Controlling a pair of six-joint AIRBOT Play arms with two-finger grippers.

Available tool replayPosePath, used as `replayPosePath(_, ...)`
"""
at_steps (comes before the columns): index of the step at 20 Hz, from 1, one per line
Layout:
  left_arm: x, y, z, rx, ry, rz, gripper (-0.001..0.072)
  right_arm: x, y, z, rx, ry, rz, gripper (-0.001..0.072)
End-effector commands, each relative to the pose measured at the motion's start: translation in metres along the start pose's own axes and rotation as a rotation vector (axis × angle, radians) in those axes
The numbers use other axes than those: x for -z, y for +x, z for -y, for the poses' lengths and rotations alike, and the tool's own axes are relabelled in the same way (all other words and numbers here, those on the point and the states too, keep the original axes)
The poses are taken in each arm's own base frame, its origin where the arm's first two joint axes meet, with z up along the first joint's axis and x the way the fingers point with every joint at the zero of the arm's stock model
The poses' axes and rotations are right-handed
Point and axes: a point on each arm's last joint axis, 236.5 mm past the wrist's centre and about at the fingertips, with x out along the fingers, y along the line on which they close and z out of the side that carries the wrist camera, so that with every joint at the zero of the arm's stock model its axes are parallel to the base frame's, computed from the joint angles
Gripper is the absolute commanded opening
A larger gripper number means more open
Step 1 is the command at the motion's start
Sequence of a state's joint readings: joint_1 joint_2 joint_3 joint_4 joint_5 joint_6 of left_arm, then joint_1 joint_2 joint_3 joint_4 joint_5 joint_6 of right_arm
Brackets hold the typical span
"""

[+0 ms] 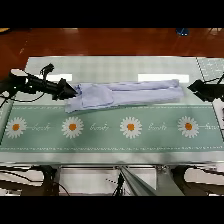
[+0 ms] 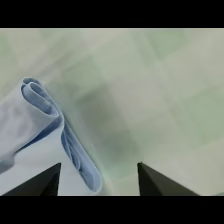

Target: Fold the shirts.

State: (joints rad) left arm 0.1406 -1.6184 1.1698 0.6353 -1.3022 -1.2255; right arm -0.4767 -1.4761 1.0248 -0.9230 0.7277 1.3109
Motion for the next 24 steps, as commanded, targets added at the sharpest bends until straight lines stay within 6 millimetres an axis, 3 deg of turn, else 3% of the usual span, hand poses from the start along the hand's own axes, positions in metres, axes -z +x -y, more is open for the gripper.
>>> replayPosePath(1, 0.009, 0.009, 0.010, 0.004, 0.036, -0.034, 0.0275, 0.012, 0.026, -0.028, -0.173, 0.172, -0.057, 0.0559)
replayPosePath(7, 0.018, 0.017, 0.018, 0.009, 0.065, -0.071, 0.0276, 0.037, 0.075, -0.053, -0.136, 0.155, -0.068, 0.0533)
replayPosePath(8, 0.020, 0.017, 0.019, 0.012, 0.068, -0.080, 0.0275, 0.036, 0.079, -0.057, -0.127, 0.154, -0.049, 0.0456)
replayPosePath(10, 0.022, 0.017, 0.020, 0.015, 0.074, -0.088, 0.0275, 0.032, 0.083, -0.064, -0.118, 0.133, -0.011, 0.0116)
replayPosePath(11, 0.023, 0.017, 0.020, 0.015, 0.074, -0.090, 0.0274, 0.032, 0.082, -0.066, -0.120, 0.126, -0.012, 0.0028)
replayPosePath(13, 0.023, 0.017, 0.020, 0.016, 0.074, -0.090, 0.0270, 0.034, 0.077, -0.071, -0.133, 0.085, -0.024, 0.0021)
replayPosePath(15, 0.023, 0.017, 0.021, 0.019, 0.074, -0.093, 0.0243, 0.034, 0.063, -0.084, -0.161, -0.005, -0.027, 0.0020)
replayPosePath(17, 0.025, 0.016, 0.035, 0.079, 0.080, -0.097, 0.0050, 0.034, 0.039, -0.105, -0.214, -0.112, -0.030, 0.0020)
replayPosePath(18, 0.025, 0.015, 0.048, 0.132, 0.093, -0.092, 0.0023, 0.032, 0.023, -0.116, -0.241, -0.156, -0.019, 0.0020)
replayPosePath(21, 0.020, 0.018, 0.089, 0.240, 0.120, -0.047, 0.0022, 0.019, -0.030, -0.150, -0.303, -0.243, 0.056, 0.0019)
replayPosePath(24, 0.017, 0.039, 0.126, 0.268, 0.155, 0.013, 0.0022, 0.018, -0.085, -0.179, -0.336, -0.353, 0.128, 0.0019)
